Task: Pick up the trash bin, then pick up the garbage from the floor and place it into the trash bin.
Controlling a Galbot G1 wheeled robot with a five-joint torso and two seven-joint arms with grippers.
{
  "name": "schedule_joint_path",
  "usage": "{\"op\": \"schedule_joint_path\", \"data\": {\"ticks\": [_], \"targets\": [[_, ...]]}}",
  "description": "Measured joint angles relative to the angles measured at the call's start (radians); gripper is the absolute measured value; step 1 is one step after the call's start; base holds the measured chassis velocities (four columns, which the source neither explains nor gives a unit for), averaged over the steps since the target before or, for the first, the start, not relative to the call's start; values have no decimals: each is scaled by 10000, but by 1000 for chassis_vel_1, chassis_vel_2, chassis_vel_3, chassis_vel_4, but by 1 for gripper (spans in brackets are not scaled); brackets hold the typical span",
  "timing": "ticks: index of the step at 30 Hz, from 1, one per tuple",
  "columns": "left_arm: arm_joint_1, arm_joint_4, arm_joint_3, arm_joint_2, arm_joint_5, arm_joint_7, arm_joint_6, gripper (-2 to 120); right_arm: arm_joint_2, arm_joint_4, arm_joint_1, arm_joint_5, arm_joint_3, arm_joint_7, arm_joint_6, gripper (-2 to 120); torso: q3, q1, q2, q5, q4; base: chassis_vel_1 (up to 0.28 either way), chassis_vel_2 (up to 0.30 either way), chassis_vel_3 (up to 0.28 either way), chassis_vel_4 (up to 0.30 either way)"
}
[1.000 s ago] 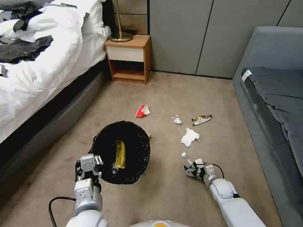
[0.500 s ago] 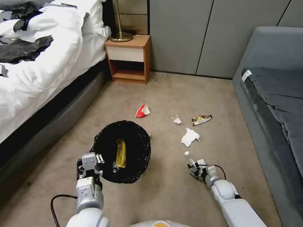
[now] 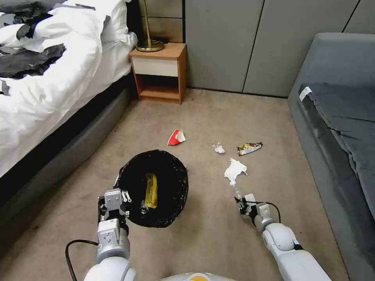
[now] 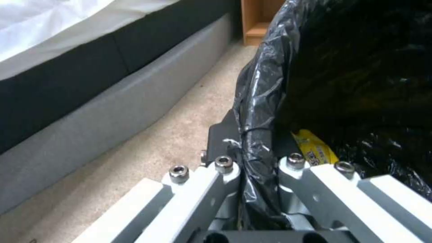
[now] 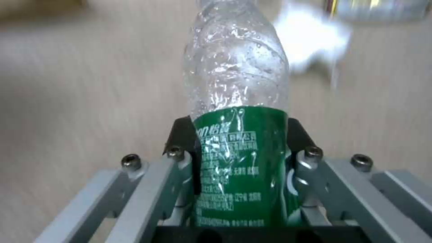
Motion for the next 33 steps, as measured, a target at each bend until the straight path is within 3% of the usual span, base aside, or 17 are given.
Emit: {"op": "schedule_joint_path", "data": {"ticks": [3, 5, 6, 9, 14, 20, 26, 33], "targets": [[-1, 0, 34, 34, -138, 1, 88, 3, -106, 1063, -233, 388, -83, 125, 124, 24, 0, 0, 1, 0, 1, 0, 0, 0, 0], [7, 1, 184, 141, -502, 41, 352, 3, -271, 3447, -504, 1346, -454, 287, 330, 24, -1, -1, 1, -6, 3, 0, 0, 0, 0], [7, 1, 184, 141, -502, 41, 352, 3, -271, 3447, -504, 1346, -454, 287, 330, 24, -1, -1, 1, -6, 3, 0, 0, 0, 0], [-93, 16, 295, 211, -776, 116, 651, 3, -317, 5484, -510, 1988, -1107, -316, 1073, 24, 0, 0, 1, -3, 2, 0, 0, 0, 0], [-132, 17, 458, 230, -908, 134, 851, 3, -679, 7084, -508, 2147, -2290, -856, 1553, 24, 0, 0, 0, -3, 0, 0, 0, 0, 0], [-36, -57, 622, 250, -920, 179, 945, 3, -1031, 7242, -135, 1934, -3684, -831, 1728, 24, 0, 0, 1, 0, 0, 0, 0, 0, 0], [-24, -125, 680, 231, -918, 224, 1015, 3, -589, 5783, 1229, 1699, -5314, -551, 1681, 24, 0, 0, 1, -2, 3, 0, 0, 0, 0], [-50, -130, 712, 178, -907, 228, 1016, 3, -225, 4532, 1421, 1293, -5798, -471, 1816, 24, 0, 0, 0, -2, 0, 0, 0, 0, 0]]}}
